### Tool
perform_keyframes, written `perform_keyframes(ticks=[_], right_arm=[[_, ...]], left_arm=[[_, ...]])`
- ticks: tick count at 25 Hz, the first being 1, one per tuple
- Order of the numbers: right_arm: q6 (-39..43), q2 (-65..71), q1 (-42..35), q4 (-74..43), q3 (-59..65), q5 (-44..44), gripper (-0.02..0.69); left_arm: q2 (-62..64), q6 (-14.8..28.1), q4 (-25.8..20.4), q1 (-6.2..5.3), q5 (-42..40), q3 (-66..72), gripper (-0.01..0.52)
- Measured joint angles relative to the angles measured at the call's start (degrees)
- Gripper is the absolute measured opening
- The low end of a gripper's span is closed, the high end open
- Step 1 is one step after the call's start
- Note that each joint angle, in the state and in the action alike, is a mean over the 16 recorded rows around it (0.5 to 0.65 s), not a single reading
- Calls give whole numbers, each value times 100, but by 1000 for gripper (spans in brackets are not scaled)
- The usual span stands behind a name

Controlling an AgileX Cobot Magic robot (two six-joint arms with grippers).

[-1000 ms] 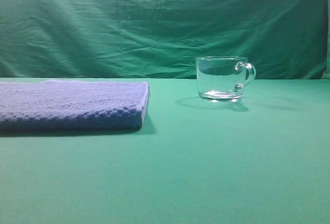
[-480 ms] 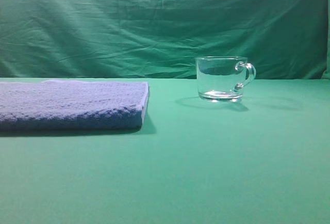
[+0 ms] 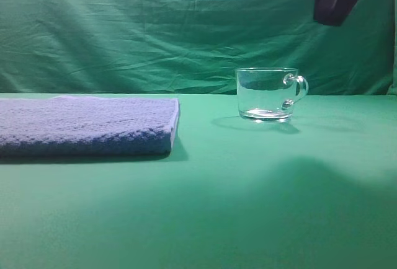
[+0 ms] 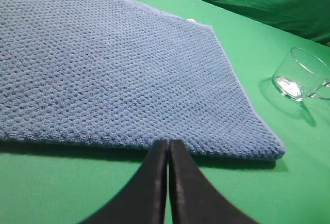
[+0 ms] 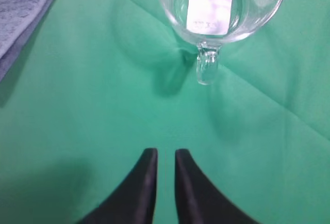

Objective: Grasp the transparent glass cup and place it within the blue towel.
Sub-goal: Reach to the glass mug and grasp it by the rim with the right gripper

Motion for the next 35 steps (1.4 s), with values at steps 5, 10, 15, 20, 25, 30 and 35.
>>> perform_keyframes(ticks=[5,10,15,20,25,30,35], right_arm=[[39,542,11,-61,-316,-82,572],[52,936,15,-121,-547,-225,520],[54,1152,15,-163,-701,-363,375],[54,1219,15,-192,-767,-456,249],[49,1224,15,-223,-784,-496,141],[45,1224,23,-253,-888,-448,102],[42,1224,99,-273,-1210,-366,103]], left_arm=[[0,0,0,0,0,0,0],[0,0,0,0,0,0,0],[0,0,0,0,0,0,0],[0,0,0,0,0,0,0],[0,0,0,0,0,0,0],[0,0,0,0,0,0,0],[0,0,0,0,0,0,0]])
